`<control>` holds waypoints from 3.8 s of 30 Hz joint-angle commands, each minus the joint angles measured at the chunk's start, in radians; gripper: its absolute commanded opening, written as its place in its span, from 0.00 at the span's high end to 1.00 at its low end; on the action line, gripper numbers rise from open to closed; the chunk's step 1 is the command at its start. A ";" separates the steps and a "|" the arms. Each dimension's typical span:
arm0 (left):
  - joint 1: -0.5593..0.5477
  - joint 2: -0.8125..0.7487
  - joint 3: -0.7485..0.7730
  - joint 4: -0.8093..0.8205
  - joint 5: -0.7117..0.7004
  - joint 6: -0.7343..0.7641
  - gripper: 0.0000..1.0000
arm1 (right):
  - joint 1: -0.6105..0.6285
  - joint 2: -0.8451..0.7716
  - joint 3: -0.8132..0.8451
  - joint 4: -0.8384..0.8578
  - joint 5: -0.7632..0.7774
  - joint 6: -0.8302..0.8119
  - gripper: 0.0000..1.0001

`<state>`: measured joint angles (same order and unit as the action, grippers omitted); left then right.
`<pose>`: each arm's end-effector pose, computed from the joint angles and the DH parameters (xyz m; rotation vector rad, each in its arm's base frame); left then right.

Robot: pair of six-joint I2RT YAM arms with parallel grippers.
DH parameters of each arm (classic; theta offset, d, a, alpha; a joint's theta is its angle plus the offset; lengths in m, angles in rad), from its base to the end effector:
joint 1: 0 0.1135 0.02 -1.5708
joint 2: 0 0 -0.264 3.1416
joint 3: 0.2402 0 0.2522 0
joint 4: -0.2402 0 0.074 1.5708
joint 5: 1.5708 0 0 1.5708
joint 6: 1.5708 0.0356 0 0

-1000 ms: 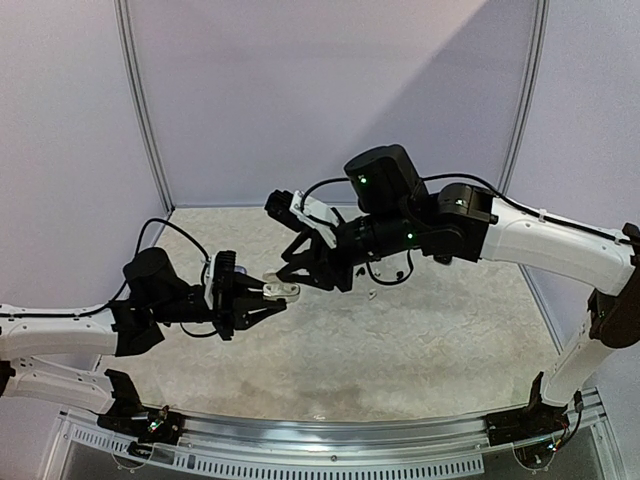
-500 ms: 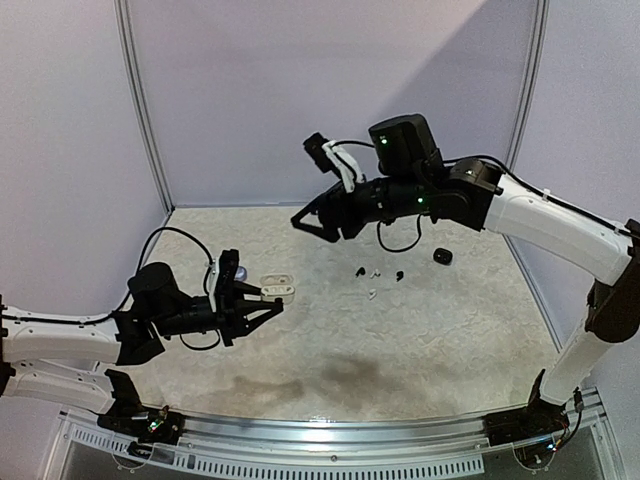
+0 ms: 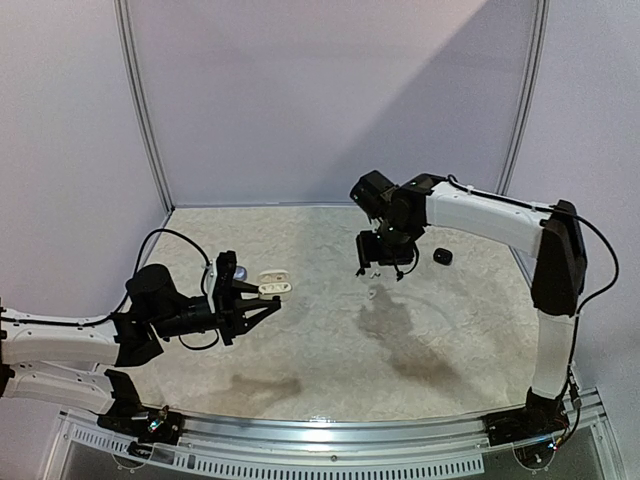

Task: Insert the wireless bluetooth earbuds into the charging case
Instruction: Move the right earbud to the center of the board, then pick up the right earbud from the center of the board.

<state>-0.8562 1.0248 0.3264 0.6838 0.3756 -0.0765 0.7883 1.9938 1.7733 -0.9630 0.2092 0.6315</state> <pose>0.1318 -0.1719 0.2260 0.9140 1.4104 -1.0124 0.3025 0.2938 0.2584 -0.1567 2.7068 0.1306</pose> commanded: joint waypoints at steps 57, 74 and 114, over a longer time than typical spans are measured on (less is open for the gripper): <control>0.039 -0.003 -0.011 0.020 0.026 0.019 1.00 | 0.047 0.241 -0.111 -0.036 0.053 -0.264 0.68; 0.039 -0.006 -0.009 0.015 0.032 0.021 1.00 | -0.015 0.212 0.025 0.035 -0.065 -0.228 0.48; 0.043 -0.016 -0.010 0.030 0.003 0.025 1.00 | 0.020 0.179 0.098 0.078 -0.022 -0.289 0.94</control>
<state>-0.8299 1.0248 0.3237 0.6937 0.4011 -0.0574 0.7654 2.3222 1.9022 -1.0042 0.1406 0.4225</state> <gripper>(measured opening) 0.191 0.159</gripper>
